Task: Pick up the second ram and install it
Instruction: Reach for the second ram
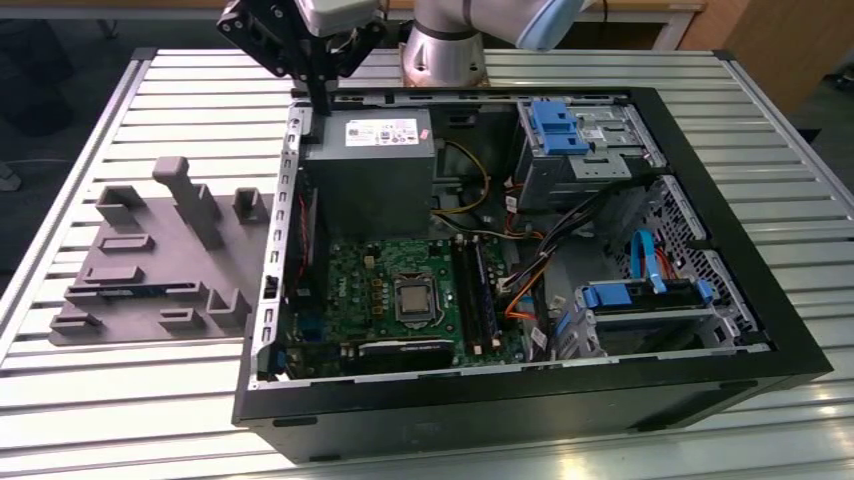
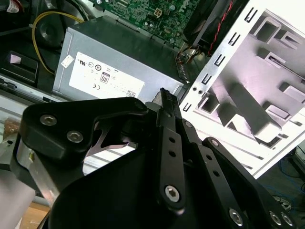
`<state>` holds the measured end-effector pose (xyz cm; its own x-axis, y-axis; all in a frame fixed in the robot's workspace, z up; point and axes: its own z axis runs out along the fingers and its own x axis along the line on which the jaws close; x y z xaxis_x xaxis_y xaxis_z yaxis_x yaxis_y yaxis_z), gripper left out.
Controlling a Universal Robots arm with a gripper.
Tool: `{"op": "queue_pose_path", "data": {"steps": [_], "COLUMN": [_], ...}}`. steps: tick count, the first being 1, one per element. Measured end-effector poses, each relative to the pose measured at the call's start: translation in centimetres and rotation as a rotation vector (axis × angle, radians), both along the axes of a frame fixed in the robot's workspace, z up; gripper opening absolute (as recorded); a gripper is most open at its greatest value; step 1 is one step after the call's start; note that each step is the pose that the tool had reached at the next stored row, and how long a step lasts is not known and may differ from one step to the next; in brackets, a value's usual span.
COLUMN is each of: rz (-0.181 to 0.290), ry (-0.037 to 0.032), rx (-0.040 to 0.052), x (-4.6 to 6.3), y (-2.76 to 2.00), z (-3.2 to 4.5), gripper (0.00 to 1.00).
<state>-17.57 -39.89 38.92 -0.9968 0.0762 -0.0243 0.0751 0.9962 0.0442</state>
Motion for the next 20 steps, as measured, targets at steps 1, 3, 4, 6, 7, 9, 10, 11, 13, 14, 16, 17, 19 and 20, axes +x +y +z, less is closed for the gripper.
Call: {"op": "queue_pose_path", "data": {"steps": [1,3,4,6,7,9,10,11,13,14,16,17,19,20], "rz": [0.0,0.0,0.0,0.0,0.0,0.0,0.0,0.0,0.0,0.0,0.0,0.0,0.0,0.0], "ry": [-0.0001,-0.0001,-0.0001,-0.0001,-0.0001,-0.0001,-0.0001,-0.0001,-0.0001,-0.0001,-0.0002,-0.0001,-0.0002,-0.0002], "rx": [0.0001,0.0002,0.0001,0.0001,0.0001,0.0001,0.0001,0.0001,0.0002,0.0001,0.0002,0.0001,0.0002,0.0002], "x": [-0.1,-0.2,-0.3,-0.5,-0.5,-0.7,-0.8,-0.9,-1.0,-1.1,-1.2,-1.3,-1.5,-1.5], "y": [0.0,0.0,0.0,0.0,0.0,0.0,0.0,0.0,0.0,0.0,0.0,0.0,0.0,0.0], "z": [-0.01,-0.02,-0.02,-0.03,-0.03,-0.03,-0.04,-0.04,-0.05,-0.05,-0.06,-0.06,-0.06,-0.07], "gripper": [0.11,0.11,0.11,0.11,0.11,0.11,0.11,0.11,0.11,0.11,0.11,0.11,0.11,0.11]}}
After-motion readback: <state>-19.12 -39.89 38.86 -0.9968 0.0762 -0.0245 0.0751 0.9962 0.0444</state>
